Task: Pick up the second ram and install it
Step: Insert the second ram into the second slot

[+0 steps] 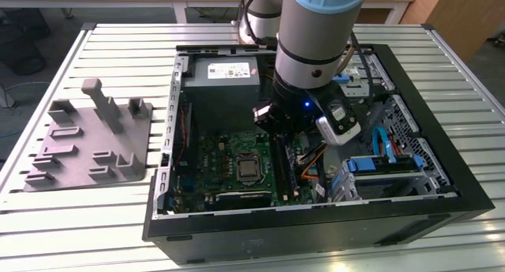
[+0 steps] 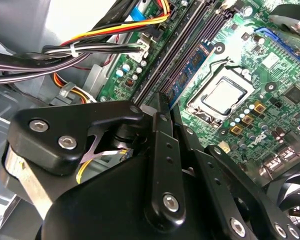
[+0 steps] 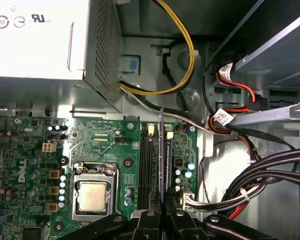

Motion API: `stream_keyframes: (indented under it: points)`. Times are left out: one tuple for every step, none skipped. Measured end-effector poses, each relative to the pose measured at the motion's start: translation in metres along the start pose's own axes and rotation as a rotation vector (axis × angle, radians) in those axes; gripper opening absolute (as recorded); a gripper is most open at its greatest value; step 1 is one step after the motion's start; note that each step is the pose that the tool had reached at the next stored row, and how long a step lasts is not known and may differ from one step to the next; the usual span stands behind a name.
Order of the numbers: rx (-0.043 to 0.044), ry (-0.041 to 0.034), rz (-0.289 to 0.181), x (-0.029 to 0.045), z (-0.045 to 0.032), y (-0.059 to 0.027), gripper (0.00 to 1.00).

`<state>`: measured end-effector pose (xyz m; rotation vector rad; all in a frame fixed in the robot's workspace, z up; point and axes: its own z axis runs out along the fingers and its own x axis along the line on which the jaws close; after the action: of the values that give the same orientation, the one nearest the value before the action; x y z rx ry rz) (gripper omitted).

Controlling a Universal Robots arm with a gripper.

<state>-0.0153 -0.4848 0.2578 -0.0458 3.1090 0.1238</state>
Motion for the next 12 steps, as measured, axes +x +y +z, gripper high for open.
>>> stream_keyframes:
  points:
    - [-0.0001,0.0,0.0,0.0003,0.0006,0.0,0.14]
    - [0.0,-0.0001,0.0,0.0006,0.0012,-0.0001,0.14]
    - [0.0001,0.0,0.0,0.0007,0.0017,-0.0002,0.14]
    - [0.0003,0.0,0.0,0.001,0.0022,-0.0005,0.14]
    - [0.0002,0.0,0.0,0.0012,0.0027,-0.0008,0.14]
    - [0.0002,0.0,0.0,0.0014,0.0032,-0.0012,0.14]
    - [0.0005,0.0001,0.0,0.0017,0.0036,-0.0018,0.14]
    - [0.0005,0.0,0.0,0.002,0.004,-0.0027,0.14]
    - [0.0005,-0.0001,0.0,0.0023,0.0043,-0.0036,0.14]
    - [0.0007,-0.0001,0.0,0.003,0.0045,-0.0046,0.14]
    - [0.0007,0.0,0.0,0.0038,0.0047,-0.0056,0.14]
    - [0.0008,0.0,0.0,0.0048,0.005,-0.0069,0.14]
